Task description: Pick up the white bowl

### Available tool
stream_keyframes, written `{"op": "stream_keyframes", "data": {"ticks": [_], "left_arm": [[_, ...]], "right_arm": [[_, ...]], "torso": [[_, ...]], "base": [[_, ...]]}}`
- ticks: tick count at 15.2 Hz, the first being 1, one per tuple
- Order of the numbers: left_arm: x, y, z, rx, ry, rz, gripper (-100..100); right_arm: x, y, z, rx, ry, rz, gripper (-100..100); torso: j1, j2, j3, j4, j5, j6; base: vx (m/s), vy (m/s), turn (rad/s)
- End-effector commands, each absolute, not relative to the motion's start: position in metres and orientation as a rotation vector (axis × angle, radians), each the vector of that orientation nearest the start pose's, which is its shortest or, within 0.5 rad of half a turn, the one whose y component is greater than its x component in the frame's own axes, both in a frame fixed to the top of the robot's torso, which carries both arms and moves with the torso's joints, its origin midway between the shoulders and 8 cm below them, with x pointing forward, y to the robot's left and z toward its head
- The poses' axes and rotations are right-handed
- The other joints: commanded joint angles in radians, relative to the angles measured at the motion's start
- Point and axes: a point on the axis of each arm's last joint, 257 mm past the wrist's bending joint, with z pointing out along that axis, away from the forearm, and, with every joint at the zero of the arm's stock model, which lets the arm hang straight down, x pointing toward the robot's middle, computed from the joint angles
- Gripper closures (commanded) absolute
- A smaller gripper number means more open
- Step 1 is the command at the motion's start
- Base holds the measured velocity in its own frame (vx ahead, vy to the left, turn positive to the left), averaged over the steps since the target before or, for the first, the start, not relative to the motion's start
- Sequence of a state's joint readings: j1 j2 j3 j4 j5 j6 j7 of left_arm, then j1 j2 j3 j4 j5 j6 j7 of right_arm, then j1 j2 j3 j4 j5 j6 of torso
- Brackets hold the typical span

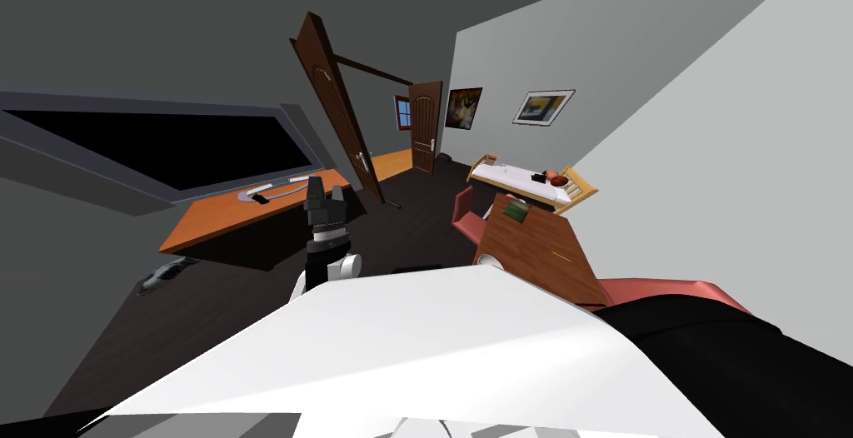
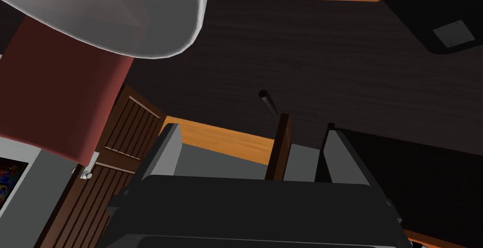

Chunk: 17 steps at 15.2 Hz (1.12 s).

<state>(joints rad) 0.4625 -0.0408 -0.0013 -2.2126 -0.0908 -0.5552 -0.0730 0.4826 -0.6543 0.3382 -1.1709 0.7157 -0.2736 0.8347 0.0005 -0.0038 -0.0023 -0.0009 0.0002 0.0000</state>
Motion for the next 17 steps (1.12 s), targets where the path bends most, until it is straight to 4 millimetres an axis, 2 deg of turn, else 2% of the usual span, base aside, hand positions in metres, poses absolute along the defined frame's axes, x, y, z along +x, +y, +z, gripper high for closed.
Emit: {"op": "stream_keyframes", "data": {"ticks": [1,2,3,6,7,9,10,11,14,16,17], "left_arm": [[0.352,0.267,0.017,-0.585,0.636,-1.199,0],[0.352,0.267,0.017,-0.585,0.636,-1.199,0],[0.352,0.267,0.017,-0.585,0.636,-1.199,0],[0.352,0.267,0.017,-0.585,0.636,-1.199,0],[0.352,0.267,0.017,-0.585,0.636,-1.199,0],[0.352,0.267,0.017,-0.585,0.636,-1.199,0],[0.352,0.267,0.017,-0.585,0.636,-1.199,0],[0.352,0.267,0.017,-0.585,0.636,-1.199,0],[0.352,0.267,0.017,-0.585,0.636,-1.199,0],[0.352,0.267,0.017,-0.585,0.636,-1.199,0],[0.352,0.267,0.017,-0.585,0.636,-1.199,0]], "right_arm": [[0.16,-0.394,-0.565,-0.884,2.363,-0.107,-100],[0.154,-0.4,-0.569,-0.883,2.38,-0.113,-100],[0.138,-0.412,-0.576,-0.967,2.399,-0.147,-100],[0.136,-0.413,-0.577,-0.967,2.405,-0.149,-100],[0.119,-0.427,-0.584,-1.047,2.426,-0.181,-100],[0.119,-0.427,-0.584,-1.047,2.426,-0.181,-100],[0.106,-0.437,-0.588,-1.124,2.435,-0.207,-100],[0.103,-0.439,-0.589,-1.124,2.444,-0.209,-100],[0.063,-0.47,-0.598,-1.317,2.477,-0.27,-100],[0.063,-0.47,-0.598,-1.317,2.477,-0.27,-100],[0.053,-0.478,-0.6,-1.367,2.484,-0.284,-100]], "torso": [[0.0,0.0,0.0,0.0,0.0,0.0],[0.0,0.0,0.0,0.0,0.0,0.0],[0.0,0.0,0.0,0.0,0.0,0.0],[0.0,0.0,0.0,0.0,0.0,0.0],[0.0,0.001,0.0,0.0,0.0,0.0],[0.0,0.001,0.001,0.0,0.0,0.0],[0.0,0.002,0.001,0.0,0.0,0.0],[0.0,0.001,0.001,0.0,0.0,0.0],[0.0,0.0,0.0,0.0,0.0,0.0],[0.0,-0.002,-0.001,0.0,0.0,0.0],[0.0,-0.001,-0.001,0.0,0.0,0.0]], "base": [[0.054,0.001,0.01],[0.063,-0.002,0.013],[0.073,0.002,0.015],[0.046,0.006,0.005],[0.026,0.007,0.006],[0.033,0.002,0.007],[0.041,-0.001,0.01],[0.05,0.001,0.008],[0.073,0.008,0.014],[0.064,0.001,0.005],[0.038,-0.001,0.007]]}}
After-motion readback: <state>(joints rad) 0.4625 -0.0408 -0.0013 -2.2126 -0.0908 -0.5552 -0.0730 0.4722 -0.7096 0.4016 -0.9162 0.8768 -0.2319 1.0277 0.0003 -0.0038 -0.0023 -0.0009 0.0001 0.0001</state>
